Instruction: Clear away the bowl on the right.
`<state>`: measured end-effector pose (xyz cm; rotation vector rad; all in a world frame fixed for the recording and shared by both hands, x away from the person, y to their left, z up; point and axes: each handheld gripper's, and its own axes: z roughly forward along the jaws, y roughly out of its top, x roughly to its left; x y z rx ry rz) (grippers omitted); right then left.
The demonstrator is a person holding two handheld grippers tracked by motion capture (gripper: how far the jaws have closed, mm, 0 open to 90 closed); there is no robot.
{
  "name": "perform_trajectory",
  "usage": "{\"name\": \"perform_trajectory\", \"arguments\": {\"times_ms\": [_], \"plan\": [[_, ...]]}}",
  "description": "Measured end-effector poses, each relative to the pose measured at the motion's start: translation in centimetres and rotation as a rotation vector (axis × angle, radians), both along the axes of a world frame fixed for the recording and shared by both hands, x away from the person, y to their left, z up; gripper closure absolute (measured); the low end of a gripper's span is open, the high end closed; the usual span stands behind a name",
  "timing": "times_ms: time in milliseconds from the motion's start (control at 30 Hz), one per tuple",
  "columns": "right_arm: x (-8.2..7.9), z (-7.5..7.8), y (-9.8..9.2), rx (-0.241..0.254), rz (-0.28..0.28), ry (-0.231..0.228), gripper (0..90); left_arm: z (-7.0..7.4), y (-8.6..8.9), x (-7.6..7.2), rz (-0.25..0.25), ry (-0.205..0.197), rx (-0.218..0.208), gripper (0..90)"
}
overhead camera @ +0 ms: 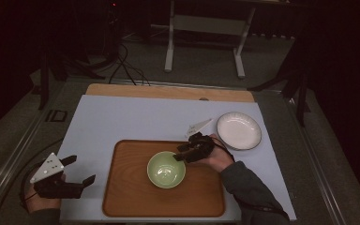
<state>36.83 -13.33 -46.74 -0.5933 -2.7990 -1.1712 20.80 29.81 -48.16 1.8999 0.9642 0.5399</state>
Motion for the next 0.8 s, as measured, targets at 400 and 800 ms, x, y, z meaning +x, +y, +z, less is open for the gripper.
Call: {"name": "perform_trajectory", "arguments": {"times_ms": [400,800], "plan": [[0.1,1.9,-4.5,0.05,-0.069,-0.036,52.0,0.0,0.0,-0.1,0.006,-0.003,0.0,2.9],[-0.2,2.3,-8.3,0.065,-0.155,-0.07,50.1,0.1,0.0,-0.1,0.009,-0.003,0.0,2.8]]}}
